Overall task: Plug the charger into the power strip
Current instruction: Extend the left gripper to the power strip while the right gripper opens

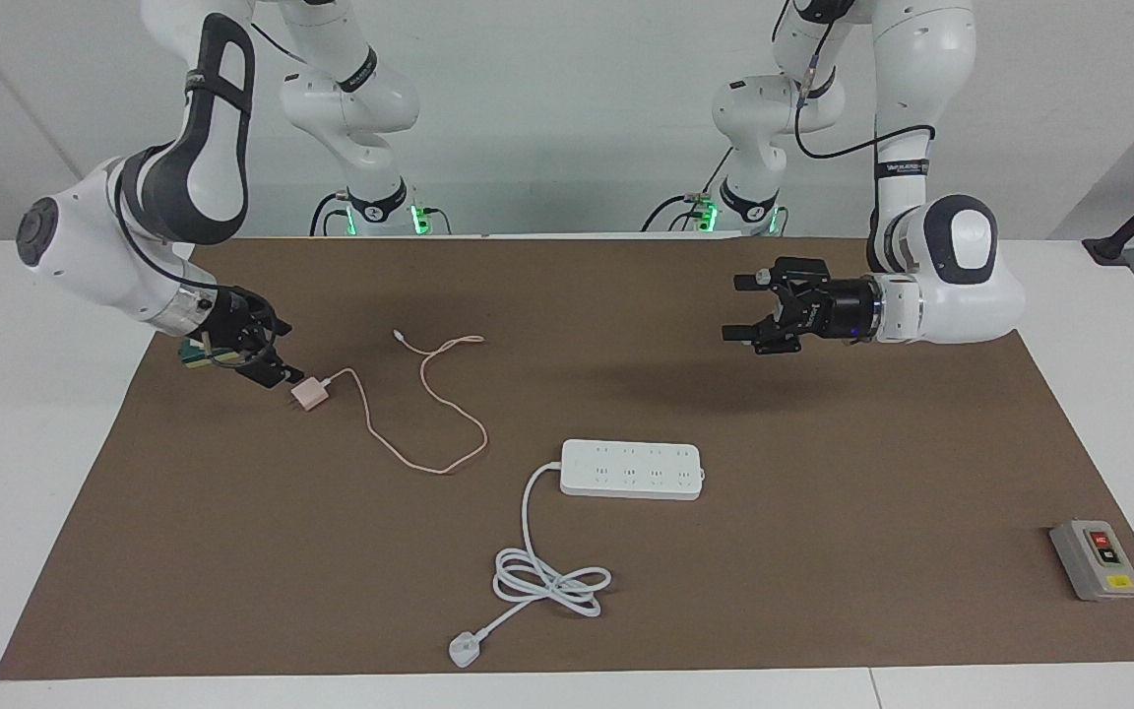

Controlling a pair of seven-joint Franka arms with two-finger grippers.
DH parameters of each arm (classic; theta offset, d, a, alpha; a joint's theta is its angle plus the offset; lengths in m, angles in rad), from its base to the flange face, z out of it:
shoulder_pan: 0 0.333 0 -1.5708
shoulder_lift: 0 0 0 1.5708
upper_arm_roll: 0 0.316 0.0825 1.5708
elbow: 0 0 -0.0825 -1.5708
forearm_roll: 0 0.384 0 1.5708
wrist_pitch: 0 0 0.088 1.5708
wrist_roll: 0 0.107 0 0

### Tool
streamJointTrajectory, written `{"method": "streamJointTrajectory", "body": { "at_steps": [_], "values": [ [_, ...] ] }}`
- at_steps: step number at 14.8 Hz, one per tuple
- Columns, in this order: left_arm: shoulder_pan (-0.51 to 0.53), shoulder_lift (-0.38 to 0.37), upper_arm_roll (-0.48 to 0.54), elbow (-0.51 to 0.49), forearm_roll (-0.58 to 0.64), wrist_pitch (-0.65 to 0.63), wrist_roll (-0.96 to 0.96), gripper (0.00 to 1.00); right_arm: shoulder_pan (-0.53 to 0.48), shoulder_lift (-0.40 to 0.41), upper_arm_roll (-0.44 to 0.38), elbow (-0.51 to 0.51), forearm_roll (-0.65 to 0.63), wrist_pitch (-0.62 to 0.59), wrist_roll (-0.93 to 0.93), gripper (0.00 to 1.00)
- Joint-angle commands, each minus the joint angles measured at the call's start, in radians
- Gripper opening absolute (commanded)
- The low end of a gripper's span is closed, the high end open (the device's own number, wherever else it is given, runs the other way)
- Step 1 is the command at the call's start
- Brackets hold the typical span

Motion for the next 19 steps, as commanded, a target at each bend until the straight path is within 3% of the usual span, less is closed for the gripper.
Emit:
{"method": "streamJointTrajectory", "body": {
  "at_steps": [1, 3, 8, 14, 19],
  "values": [
    [-0.007, -0.071, 0.005, -0.115, -0.028, 0.029, 0.018, 0.99, -0.079, 0.186, 0.007, 0.170, 0.071, -0.099, -0.108, 1.00],
    [-0.004, -0.090, 0.007, -0.144, -0.028, 0.027, -0.002, 0.98, -0.087, 0.250, 0.007, 0.233, 0.078, -0.150, -0.144, 1.00],
    [-0.006, -0.102, 0.007, -0.144, -0.037, 0.033, -0.094, 0.98, -0.107, 0.313, 0.006, 0.253, 0.057, -0.268, -0.283, 1.00],
    [-0.032, -0.091, 0.005, -0.138, -0.084, 0.056, -0.122, 0.98, -0.078, 0.344, 0.012, 0.294, -0.076, -0.284, -0.431, 1.00],
    [-0.096, -0.051, 0.007, -0.116, -0.175, 0.114, -0.116, 0.99, -0.082, 0.360, 0.012, 0.294, -0.058, -0.282, -0.483, 1.00]
  ]
}}
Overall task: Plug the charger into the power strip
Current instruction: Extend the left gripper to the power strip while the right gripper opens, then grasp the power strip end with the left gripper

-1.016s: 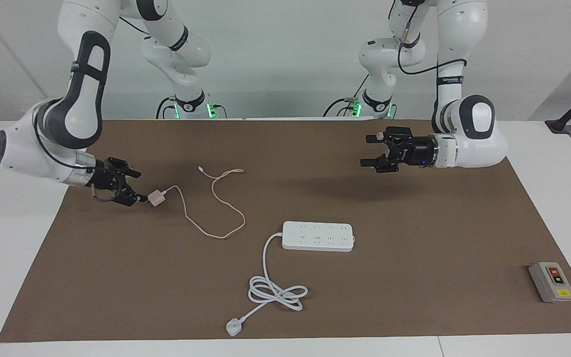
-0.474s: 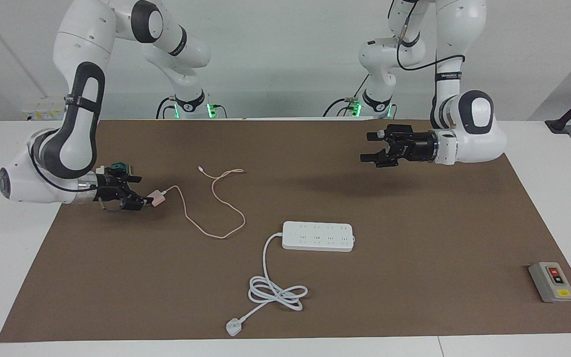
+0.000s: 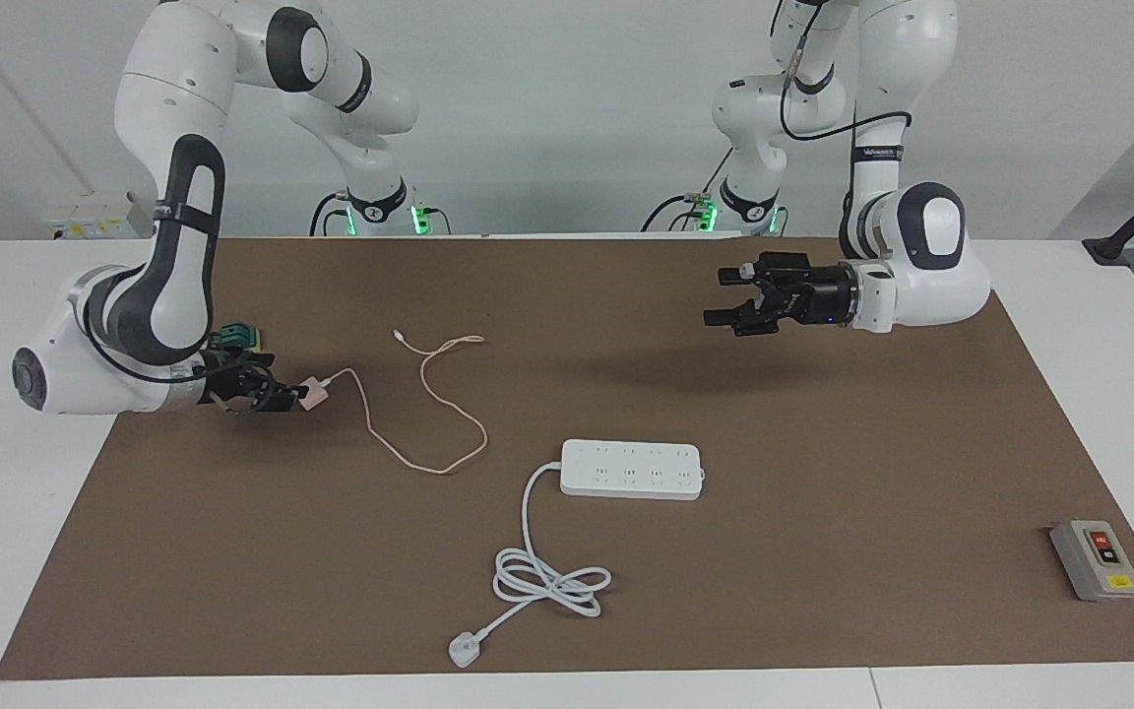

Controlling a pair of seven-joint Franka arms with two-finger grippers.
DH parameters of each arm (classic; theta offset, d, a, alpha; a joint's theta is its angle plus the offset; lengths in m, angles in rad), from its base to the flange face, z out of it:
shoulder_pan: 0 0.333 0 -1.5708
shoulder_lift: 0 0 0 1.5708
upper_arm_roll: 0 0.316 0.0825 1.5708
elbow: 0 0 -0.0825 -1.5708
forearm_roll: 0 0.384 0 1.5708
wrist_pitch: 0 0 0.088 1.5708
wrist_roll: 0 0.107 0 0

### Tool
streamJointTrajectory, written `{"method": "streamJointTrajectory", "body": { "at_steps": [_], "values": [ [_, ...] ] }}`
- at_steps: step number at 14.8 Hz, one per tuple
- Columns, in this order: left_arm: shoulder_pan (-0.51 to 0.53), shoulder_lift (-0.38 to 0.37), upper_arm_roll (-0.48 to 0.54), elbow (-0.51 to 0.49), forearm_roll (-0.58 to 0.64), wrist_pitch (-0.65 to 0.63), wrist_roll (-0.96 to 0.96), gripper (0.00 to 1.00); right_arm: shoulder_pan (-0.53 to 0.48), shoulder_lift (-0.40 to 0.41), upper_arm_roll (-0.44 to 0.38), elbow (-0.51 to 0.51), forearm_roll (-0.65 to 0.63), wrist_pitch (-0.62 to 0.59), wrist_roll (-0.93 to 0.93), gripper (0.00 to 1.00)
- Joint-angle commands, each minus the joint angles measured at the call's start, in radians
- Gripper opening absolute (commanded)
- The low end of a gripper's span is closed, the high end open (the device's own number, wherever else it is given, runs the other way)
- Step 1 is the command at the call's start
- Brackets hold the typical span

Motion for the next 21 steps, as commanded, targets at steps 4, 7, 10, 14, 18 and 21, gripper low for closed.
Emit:
{"method": "streamJointTrajectory", "body": {
  "at_steps": [4, 7, 10, 14, 18, 21],
  "values": [
    [-0.099, 0.041, 0.010, 0.023, -0.080, 0.092, 0.020, 0.99, -0.018, 0.105, 0.003, 0.084, 0.060, -0.057, 0.044, 1.00],
    [-0.108, 0.047, 0.010, 0.023, -0.097, 0.093, 0.037, 0.99, -0.038, 0.111, 0.001, 0.091, 0.098, -0.054, 0.044, 1.00],
    [-0.131, 0.076, 0.010, 0.030, -0.126, 0.118, 0.073, 0.99, -0.057, 0.120, 0.001, 0.091, 0.104, -0.048, 0.042, 1.00],
    [-0.183, 0.090, 0.010, 0.038, -0.174, 0.180, 0.095, 0.99, -0.054, 0.142, 0.001, 0.091, 0.149, -0.025, 0.042, 1.00],
    [-0.186, 0.090, 0.010, 0.041, -0.175, 0.179, 0.096, 0.99, -0.042, 0.142, 0.003, 0.089, 0.146, -0.020, 0.035, 1.00],
    [-0.186, 0.090, 0.010, 0.039, -0.175, 0.179, 0.096, 0.99, -0.042, 0.142, 0.003, 0.078, 0.142, -0.014, 0.018, 1.00]
  ]
}}
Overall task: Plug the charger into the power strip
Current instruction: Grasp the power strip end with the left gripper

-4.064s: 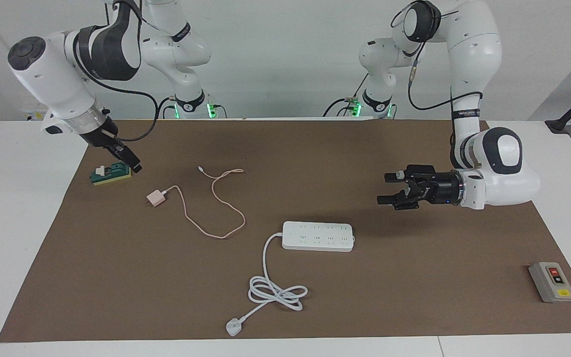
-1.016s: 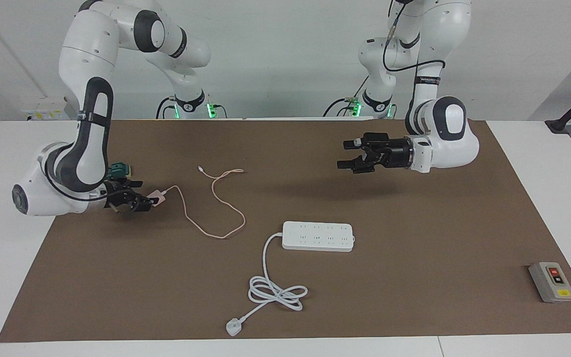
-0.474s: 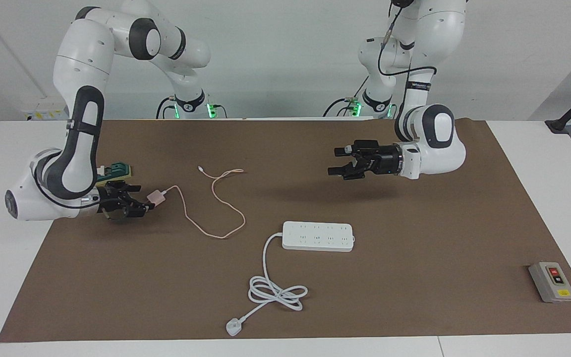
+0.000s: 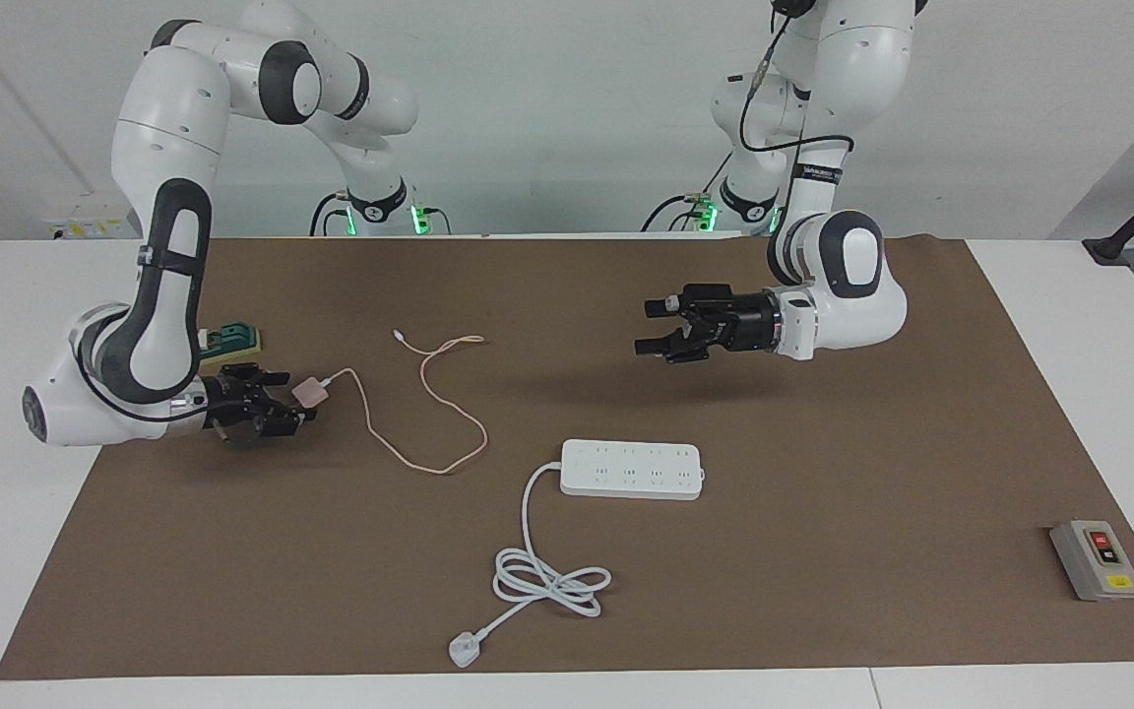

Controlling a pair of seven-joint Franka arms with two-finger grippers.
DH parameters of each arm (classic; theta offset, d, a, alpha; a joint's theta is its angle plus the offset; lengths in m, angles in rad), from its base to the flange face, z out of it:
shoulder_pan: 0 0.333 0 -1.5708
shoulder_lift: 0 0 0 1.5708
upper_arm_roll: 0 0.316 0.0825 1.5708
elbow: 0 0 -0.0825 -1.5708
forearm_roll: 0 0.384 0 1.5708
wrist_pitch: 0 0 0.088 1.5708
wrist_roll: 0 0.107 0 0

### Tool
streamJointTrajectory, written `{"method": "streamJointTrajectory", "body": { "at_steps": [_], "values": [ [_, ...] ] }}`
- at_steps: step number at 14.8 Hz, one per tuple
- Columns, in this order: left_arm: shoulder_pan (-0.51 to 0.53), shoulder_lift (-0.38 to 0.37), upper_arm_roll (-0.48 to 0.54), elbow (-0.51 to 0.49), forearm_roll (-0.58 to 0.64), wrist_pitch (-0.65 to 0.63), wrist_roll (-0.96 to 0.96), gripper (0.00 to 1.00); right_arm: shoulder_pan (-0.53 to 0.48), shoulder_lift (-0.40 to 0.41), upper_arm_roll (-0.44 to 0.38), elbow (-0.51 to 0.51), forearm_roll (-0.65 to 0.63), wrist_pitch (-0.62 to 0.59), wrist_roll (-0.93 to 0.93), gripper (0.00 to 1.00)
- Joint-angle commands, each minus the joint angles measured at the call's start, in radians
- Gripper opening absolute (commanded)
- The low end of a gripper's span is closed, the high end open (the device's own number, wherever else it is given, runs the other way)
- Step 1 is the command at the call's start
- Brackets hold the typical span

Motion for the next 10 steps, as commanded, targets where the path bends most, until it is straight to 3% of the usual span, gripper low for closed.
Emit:
{"method": "streamJointTrajectory", "body": {
  "at_steps": [1, 10],
  "values": [
    [-0.012, 0.009, 0.008, 0.010, -0.019, 0.011, 0.018, 0.99, -0.003, 0.014, 0.003, 0.009, 0.012, 0.006, -0.012, 1.00],
    [-0.012, 0.020, 0.008, 0.010, -0.019, 0.011, 0.030, 1.00, -0.002, 0.015, 0.003, -0.012, 0.012, 0.004, -0.037, 1.00]
  ]
}}
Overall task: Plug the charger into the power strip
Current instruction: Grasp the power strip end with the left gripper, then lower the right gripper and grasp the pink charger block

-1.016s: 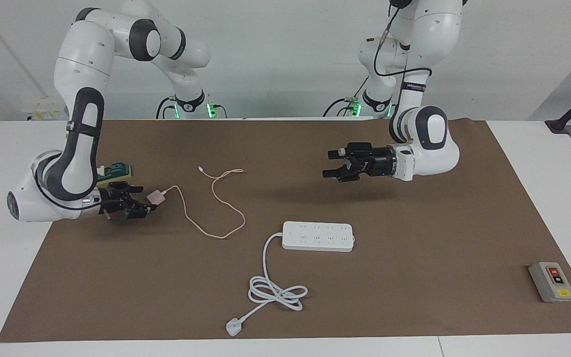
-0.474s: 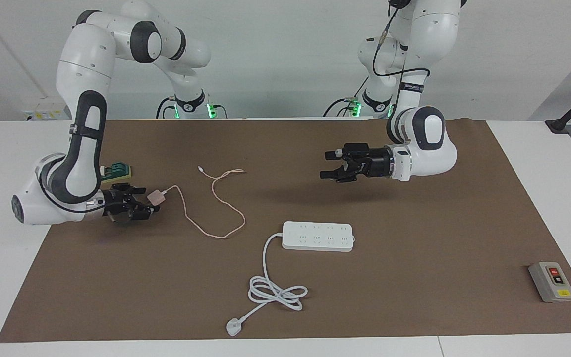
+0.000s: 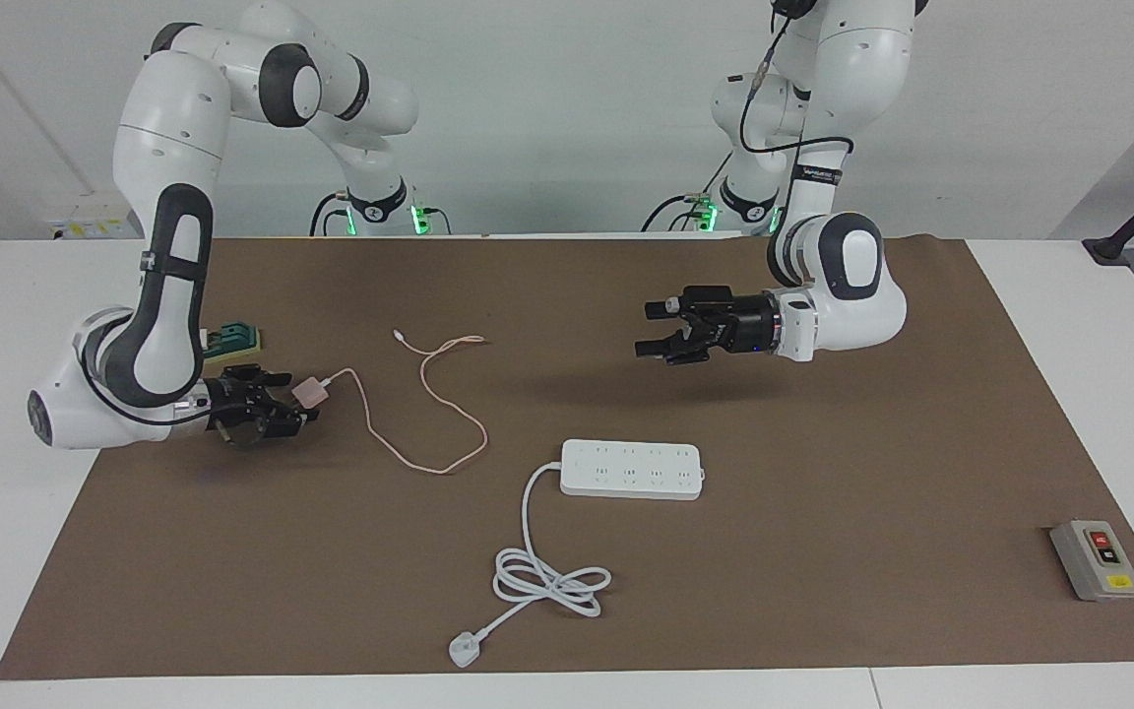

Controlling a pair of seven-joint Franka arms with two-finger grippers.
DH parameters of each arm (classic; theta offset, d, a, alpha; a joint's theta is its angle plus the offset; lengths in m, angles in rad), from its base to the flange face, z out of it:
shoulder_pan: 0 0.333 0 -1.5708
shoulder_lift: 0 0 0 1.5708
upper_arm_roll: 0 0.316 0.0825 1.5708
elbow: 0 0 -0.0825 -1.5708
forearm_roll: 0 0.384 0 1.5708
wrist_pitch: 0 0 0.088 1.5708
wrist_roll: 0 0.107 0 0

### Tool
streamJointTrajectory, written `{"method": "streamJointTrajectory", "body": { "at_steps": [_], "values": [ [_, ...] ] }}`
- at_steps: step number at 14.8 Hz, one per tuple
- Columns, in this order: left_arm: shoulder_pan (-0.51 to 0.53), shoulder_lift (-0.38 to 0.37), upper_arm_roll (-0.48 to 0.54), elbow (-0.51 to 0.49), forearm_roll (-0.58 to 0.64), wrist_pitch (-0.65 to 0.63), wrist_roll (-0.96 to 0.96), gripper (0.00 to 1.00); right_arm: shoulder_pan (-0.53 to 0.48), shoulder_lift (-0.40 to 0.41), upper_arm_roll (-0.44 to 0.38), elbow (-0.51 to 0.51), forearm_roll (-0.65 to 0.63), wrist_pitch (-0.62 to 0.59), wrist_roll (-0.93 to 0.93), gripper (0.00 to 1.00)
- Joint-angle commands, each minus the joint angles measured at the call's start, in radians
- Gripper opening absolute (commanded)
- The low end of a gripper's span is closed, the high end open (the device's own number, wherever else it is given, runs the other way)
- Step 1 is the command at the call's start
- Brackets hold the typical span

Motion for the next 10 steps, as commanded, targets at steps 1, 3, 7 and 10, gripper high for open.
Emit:
{"method": "streamJointTrajectory", "body": {
  "at_steps": [1, 3, 7, 10],
  "values": [
    [-0.012, 0.014, 0.008, 0.010, -0.019, 0.011, 0.025, 1.00, -0.002, 0.002, 0.003, -0.016, 0.012, 0.004, -0.027, 1.00],
    [-0.012, 0.016, 0.008, 0.011, -0.019, 0.011, 0.033, 1.00, 0.000, 0.002, 0.003, -0.021, 0.012, 0.007, -0.029, 1.00],
    [-0.012, 0.018, 0.008, 0.010, -0.019, 0.011, 0.042, 1.00, 0.001, 0.002, 0.003, -0.021, 0.012, 0.007, -0.036, 1.00],
    [-0.012, 0.018, 0.008, 0.010, -0.019, 0.011, 0.043, 1.00, 0.003, 0.002, 0.003, -0.021, 0.012, 0.007, -0.050, 0.86]
  ]
}}
